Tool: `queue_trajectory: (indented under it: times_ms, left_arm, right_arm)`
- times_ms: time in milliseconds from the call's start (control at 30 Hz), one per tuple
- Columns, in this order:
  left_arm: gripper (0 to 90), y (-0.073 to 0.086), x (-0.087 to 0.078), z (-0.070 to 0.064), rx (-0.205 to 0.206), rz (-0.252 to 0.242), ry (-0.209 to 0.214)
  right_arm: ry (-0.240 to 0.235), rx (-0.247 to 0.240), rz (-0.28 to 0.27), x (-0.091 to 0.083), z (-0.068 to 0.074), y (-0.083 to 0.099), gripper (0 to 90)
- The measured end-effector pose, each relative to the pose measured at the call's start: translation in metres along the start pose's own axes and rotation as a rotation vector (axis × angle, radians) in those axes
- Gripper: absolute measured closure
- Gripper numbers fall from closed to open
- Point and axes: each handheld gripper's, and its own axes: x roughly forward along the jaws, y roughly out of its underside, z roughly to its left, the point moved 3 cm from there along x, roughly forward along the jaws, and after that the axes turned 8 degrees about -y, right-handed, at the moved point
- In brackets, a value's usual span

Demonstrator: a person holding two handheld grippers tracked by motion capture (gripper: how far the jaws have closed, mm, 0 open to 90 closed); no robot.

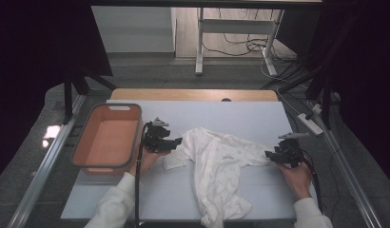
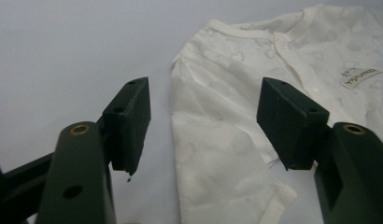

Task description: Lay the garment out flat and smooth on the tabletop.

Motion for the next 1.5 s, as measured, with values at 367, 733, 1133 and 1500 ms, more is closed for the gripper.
queue_trajectory:
  times_ms: [367,733,1133,1500]
  left_arm:
    - [35.7,0.003,-0.005,-0.005,0.016,0.003,0.002]
    - [36.0,0.007,-0.011,-0.014,0.063,0.012,0.01]
    - [38.3,0.02,-0.014,-0.029,0.11,0.034,0.036]
    - [38.2,0.036,-0.002,-0.056,0.215,0.11,0.09]
  right_arm:
    - [0.02,-0.07,0.038,-0.002,-0.007,0.007,87.9]
    - [0.108,-0.001,-0.008,-0.022,-0.033,0.013,87.0]
    - [0.06,0.006,-0.136,-0.028,-0.021,0.007,49.8]
    - [0.001,0.024,-0.205,-0.034,-0.014,0.004,46.8]
